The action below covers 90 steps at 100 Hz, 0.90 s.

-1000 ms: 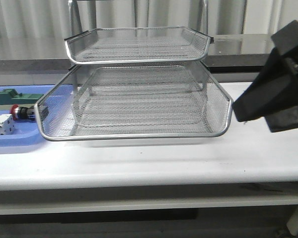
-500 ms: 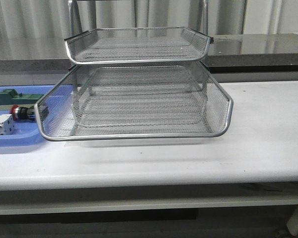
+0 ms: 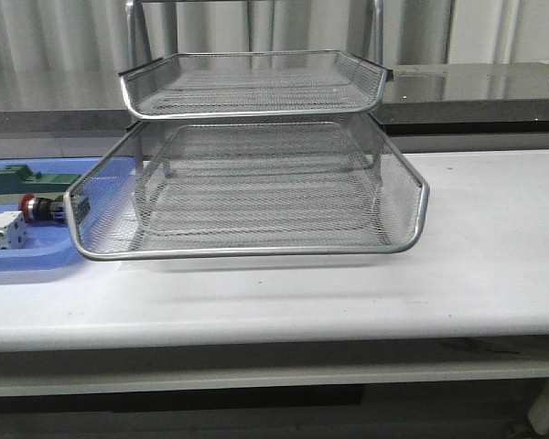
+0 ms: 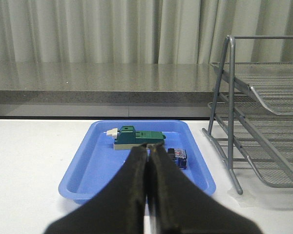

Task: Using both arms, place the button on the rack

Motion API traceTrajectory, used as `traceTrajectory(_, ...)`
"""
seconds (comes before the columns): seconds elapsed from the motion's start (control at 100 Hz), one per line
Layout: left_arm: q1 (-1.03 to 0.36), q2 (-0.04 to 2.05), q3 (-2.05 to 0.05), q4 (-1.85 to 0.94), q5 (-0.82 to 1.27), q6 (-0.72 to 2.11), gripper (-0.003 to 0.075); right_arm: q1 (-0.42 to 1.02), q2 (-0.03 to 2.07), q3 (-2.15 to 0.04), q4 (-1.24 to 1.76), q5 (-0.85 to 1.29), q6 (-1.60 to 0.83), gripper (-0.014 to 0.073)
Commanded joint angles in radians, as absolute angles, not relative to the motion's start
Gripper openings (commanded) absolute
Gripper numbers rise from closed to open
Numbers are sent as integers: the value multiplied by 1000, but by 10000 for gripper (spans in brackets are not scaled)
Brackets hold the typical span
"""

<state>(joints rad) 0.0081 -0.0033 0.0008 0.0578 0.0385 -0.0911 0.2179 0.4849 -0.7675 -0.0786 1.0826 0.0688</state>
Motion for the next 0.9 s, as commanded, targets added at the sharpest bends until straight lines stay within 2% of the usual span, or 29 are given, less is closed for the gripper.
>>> traceTrajectory(0.0, 8, -38, 48, 58, -47, -102, -20, 219, 468, -809, -131, 1067, 95, 289)
traceTrajectory(0.23, 8, -38, 48, 58, -47, -102, -20, 219, 447, -810, -142, 1065, 108, 13)
traceTrajectory(0.33, 8, -38, 48, 58, -47, -102, -20, 219, 447, -810, -142, 1065, 108, -74)
traceTrajectory(0.89, 8, -38, 48, 58, -47, -102, -20, 219, 447, -810, -142, 1065, 107, -67)
